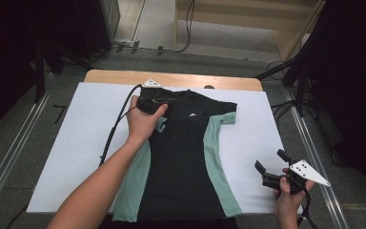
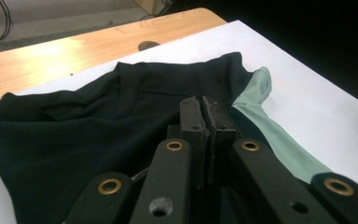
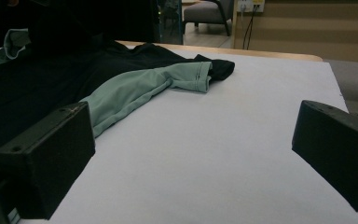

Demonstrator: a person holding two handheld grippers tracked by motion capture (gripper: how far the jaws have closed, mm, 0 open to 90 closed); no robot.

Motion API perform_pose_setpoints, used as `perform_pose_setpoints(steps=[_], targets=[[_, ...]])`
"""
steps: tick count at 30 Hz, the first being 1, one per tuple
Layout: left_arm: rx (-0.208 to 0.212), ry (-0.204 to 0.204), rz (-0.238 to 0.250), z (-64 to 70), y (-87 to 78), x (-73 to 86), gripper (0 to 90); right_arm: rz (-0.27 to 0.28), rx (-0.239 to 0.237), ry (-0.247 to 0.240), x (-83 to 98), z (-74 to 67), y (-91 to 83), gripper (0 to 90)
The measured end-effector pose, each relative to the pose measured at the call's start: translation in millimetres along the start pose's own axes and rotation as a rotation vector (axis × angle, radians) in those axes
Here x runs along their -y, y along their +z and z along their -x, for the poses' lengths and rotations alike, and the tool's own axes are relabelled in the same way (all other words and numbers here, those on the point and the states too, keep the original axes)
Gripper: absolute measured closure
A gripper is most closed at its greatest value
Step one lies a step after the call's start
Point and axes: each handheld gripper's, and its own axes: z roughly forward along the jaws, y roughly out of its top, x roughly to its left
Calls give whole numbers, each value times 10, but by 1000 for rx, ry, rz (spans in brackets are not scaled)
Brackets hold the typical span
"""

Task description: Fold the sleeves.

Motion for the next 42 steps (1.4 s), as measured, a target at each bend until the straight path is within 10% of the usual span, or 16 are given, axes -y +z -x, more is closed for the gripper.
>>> perform_pose_setpoints(steps=[17, 23, 42], targets=[[51, -10, 6, 67, 150, 117, 864, -3, 1, -5, -1, -3, 10, 0], [151, -28, 74, 84, 70, 113, 663, -4, 1, -6, -1, -3, 10, 0], [84, 0, 177, -37, -505, 249, 207, -8, 1, -4, 1, -10, 14, 0]])
